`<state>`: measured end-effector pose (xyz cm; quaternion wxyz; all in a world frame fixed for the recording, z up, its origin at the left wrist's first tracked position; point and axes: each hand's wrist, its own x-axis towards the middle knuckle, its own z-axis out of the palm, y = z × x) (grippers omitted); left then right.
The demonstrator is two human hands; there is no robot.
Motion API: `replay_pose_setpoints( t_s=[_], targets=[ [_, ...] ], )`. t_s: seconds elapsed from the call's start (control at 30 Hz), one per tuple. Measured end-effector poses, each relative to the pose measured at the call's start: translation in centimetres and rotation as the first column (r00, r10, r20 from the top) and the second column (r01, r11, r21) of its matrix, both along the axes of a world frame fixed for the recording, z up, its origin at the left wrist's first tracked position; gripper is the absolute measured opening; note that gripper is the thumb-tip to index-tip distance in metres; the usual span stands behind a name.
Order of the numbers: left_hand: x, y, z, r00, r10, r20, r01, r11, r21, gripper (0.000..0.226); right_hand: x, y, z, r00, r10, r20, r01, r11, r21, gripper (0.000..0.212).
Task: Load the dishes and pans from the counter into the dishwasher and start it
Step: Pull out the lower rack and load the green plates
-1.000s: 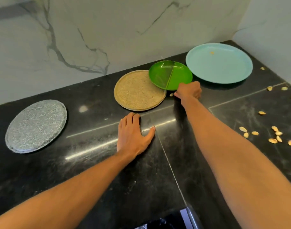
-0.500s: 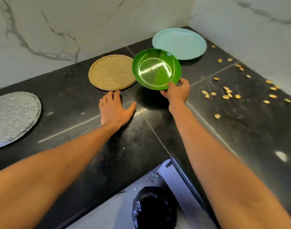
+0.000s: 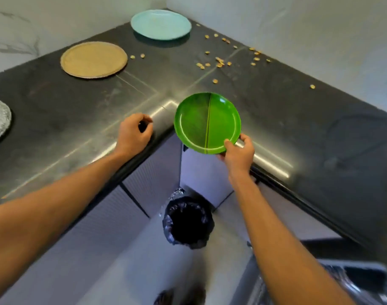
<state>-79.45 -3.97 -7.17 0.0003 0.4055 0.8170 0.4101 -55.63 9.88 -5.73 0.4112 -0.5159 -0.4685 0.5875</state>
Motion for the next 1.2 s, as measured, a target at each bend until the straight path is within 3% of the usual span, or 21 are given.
replay_pose_setpoints(
  t_s=[0.17, 0.27, 0.4, 0.5, 0.57, 0.67, 0.8, 0.87, 1.03, 1.2],
  targets=[
    [10.7, -1.2, -2.3, 0.971, -0.234, 0.044, 0.235, 0.972, -0.005, 0.009, 12.6, -5.0, -1.7, 0.983, -0.033, 0.178, 0.010, 0.991, 0.131, 0.030],
    [16.6, -2.6, -5.3, 0.940, -0.319, 0.124, 0.333, 0.937, -0.110, 0.013, 18.9, -7.2, -2.6, 0.916, -0.111, 0.385, 0.013, 0.968, 0.250, 0.031],
    [26.1, -5.7, -10.0, 0.860, -0.436, 0.267, 0.502, 0.816, -0.287, 0.018, 29.1, -10.7, -4.1, 0.832, -0.266, 0.487, 0.093, 0.932, 0.349, 0.032],
    [32.3, -8.7, -13.2, 0.800, -0.477, 0.363, 0.597, 0.695, -0.401, 0.007, 36.8, -13.6, -6.8, 0.799, -0.264, 0.540, 0.092, 0.941, 0.324, 0.030],
    [37.9, -10.6, -15.0, 0.754, -0.498, 0.428, 0.653, 0.634, -0.414, 0.020, 43.4, -16.1, -9.2, 0.769, -0.245, 0.590, 0.092, 0.956, 0.277, 0.029],
    [46.1, -13.4, -17.6, 0.747, -0.459, 0.482, 0.663, 0.566, -0.490, 0.024, 52.9, -19.6, -12.9, 0.708, -0.235, 0.666, 0.140, 0.971, 0.193, 0.028],
    [57.3, -16.0, -21.8, 0.739, -0.426, 0.522, 0.674, 0.467, -0.572, 0.012, 65.7, -24.0, -17.4, 0.645, -0.260, 0.718, 0.230, 0.963, 0.142, 0.030],
    [63.0, -16.4, -22.9, 0.726, -0.417, 0.547, 0.686, 0.397, -0.609, 0.021, 70.8, -25.6, -18.8, 0.635, -0.281, 0.720, 0.289, 0.950, 0.116, 0.034],
    [74.7, -16.6, -25.9, 0.658, -0.417, 0.626, 0.743, 0.224, -0.631, 0.006, 80.6, -27.6, -22.3, 0.573, -0.258, 0.777, 0.464, 0.885, -0.048, 0.033],
    [83.0, -16.1, -29.0, 0.579, -0.484, 0.656, 0.783, 0.108, -0.612, 0.018, 86.7, -27.0, -25.9, 0.516, -0.307, 0.799, 0.601, 0.795, -0.082, 0.035]
  ],
)
